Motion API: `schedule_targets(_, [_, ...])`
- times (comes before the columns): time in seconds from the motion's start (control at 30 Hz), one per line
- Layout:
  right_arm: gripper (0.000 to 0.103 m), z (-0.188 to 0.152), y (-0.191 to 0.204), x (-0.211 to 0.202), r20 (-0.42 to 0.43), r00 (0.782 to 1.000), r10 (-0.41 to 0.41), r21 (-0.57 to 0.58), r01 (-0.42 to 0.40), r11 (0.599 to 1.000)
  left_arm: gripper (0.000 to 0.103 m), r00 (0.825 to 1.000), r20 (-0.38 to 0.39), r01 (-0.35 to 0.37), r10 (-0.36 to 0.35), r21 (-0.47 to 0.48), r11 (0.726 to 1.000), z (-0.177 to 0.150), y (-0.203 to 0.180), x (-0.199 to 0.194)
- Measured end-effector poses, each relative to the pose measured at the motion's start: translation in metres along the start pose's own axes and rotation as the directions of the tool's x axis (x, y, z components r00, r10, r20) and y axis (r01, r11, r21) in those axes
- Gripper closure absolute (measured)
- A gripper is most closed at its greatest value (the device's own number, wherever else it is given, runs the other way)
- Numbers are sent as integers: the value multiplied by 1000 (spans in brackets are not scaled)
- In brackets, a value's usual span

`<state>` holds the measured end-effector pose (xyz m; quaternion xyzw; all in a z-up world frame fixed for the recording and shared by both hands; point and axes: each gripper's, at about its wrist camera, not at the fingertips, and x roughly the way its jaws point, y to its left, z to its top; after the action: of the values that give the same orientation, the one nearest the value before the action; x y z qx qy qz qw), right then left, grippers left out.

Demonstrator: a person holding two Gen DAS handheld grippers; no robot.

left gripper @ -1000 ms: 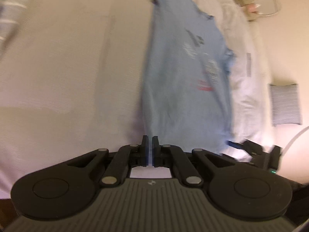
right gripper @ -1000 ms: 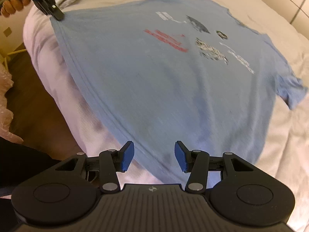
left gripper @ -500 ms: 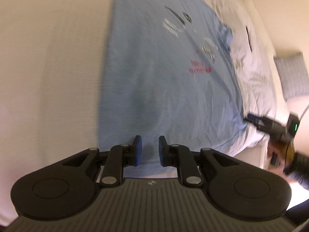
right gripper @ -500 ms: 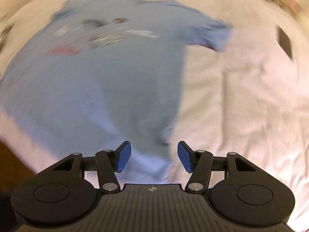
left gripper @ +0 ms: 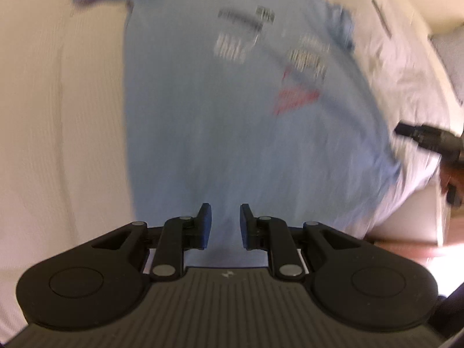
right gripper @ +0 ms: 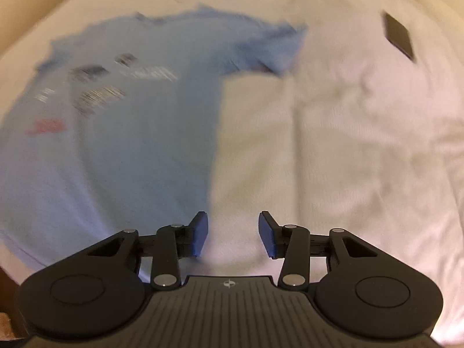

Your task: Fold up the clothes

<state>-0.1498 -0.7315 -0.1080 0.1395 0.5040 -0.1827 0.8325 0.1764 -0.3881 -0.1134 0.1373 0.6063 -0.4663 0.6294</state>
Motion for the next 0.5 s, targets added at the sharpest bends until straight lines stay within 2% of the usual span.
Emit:
schedule_targets(0.1, [59,20,23,11,11,992,122,-76,-121,990,82,1000,29,-1,1,9,1000,23,-16,15])
schedule_targets(0.2, [59,38,45,24,5,974,228,-148,-225,963,79,999,32,-21,20,29,999,39,-31,37])
schedule_targets(0.27, [59,45,58,40,-22,967,252,-184,-252,950,78,999,7,-48,48,39,998,38,-35,50])
schedule_targets(0.37, [58,38,59,54,-80,959,273,-167,-283,944,78,991,-82,-102,107,66,993,29,-38,72])
schedule_targets(0.5, [58,19,44,49,-130,941,312,-134,-329,935,80,981,-147,-126,130,37,991,19,-27,66])
